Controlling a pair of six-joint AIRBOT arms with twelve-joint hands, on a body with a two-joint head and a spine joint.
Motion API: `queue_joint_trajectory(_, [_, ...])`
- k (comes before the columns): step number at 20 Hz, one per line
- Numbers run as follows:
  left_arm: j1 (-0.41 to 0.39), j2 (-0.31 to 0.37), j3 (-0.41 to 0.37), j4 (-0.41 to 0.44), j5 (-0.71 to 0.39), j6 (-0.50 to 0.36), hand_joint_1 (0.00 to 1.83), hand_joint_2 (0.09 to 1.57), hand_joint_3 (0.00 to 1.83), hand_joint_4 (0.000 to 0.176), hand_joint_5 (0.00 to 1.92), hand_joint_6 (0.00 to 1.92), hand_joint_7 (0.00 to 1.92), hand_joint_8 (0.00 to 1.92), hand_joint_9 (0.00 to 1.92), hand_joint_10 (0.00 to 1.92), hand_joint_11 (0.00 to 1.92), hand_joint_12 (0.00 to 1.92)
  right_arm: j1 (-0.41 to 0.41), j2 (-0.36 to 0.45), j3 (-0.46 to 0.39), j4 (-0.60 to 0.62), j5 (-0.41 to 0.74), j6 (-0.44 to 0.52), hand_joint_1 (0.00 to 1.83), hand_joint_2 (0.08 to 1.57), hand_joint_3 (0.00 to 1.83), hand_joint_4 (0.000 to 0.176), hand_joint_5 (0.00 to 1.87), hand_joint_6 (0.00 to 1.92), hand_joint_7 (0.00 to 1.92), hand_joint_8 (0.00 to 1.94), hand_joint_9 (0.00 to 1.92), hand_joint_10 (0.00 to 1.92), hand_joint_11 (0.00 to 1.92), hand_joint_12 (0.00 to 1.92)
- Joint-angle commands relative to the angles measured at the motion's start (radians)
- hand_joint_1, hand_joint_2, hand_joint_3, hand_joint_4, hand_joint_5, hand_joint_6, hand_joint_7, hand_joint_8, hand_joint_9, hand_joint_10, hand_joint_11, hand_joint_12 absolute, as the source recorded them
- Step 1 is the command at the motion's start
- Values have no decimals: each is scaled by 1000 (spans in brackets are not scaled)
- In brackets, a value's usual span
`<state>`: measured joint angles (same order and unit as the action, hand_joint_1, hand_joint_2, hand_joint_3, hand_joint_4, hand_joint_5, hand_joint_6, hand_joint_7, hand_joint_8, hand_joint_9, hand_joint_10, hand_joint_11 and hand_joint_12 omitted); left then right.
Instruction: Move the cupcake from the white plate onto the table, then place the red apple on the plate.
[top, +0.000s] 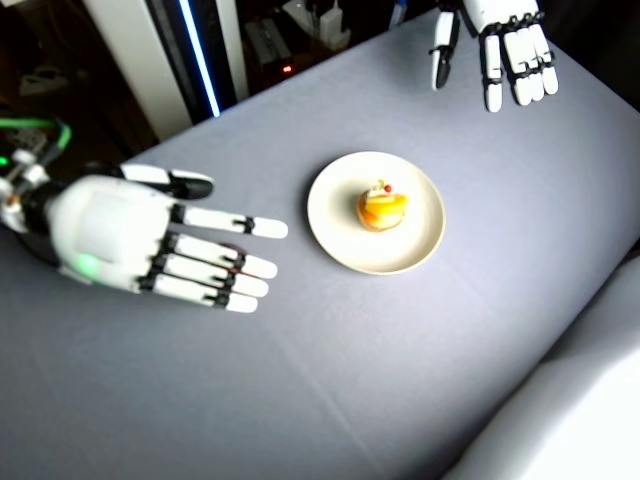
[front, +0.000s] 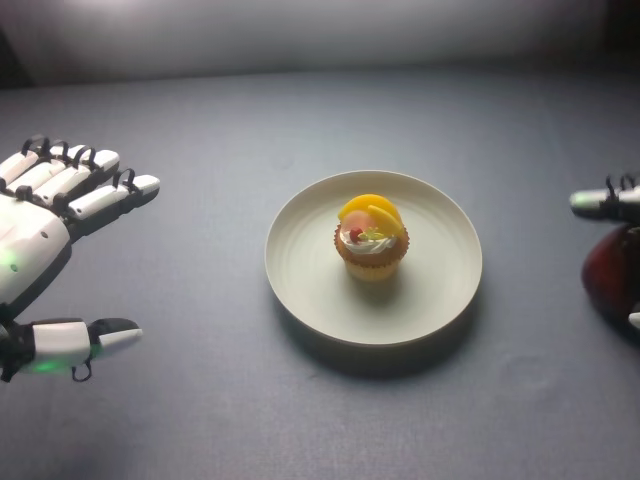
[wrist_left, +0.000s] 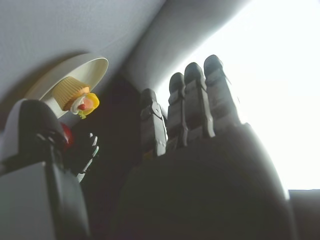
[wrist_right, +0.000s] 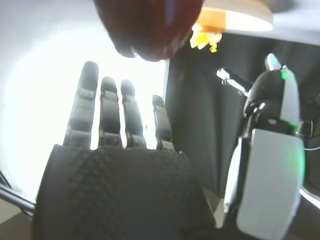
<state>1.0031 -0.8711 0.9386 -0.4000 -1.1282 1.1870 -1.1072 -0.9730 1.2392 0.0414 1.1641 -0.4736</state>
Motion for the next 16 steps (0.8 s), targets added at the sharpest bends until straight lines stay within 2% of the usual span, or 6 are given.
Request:
queue_joint_trajectory(1, [-7,-5,8,10,-118,1,775,948,9,153,234,7,130,4,99,9,0,327,13,1,7,24,111,6,1054,1099,1,0,491,1,531,1,580,14,283,938])
queue_joint_trajectory(9, [-41,-49,47,33,-77,-24,721,955,4,176,160,3,146,7,114,6,16,384,15,-17,23,17,102,9,990,1084,0,11,373,0,411,0,460,0,166,975])
queue_joint_trajectory(10, [-79,-73,73,54,-46,-28,816,946,1,176,227,5,192,4,151,6,23,408,16,-17,23,17,104,12,926,1066,0,60,272,0,301,0,329,0,78,935])
queue_joint_trajectory(11, [-117,-98,100,75,-15,-33,851,950,0,145,264,4,221,3,203,5,23,518,16,-17,23,16,112,12,892,1052,0,94,202,0,221,0,245,0,15,902])
queue_joint_trajectory(12, [-168,-132,137,106,27,-50,903,932,0,82,305,6,270,7,270,7,31,619,16,-17,23,16,119,12,854,1018,0,108,100,0,116,0,152,0,2,752])
queue_joint_trajectory(16, [-317,-235,239,222,162,-102,869,897,1,129,294,0,238,2,232,3,0,738,18,-17,22,16,133,12,743,900,0,172,0,0,0,0,0,0,0,189])
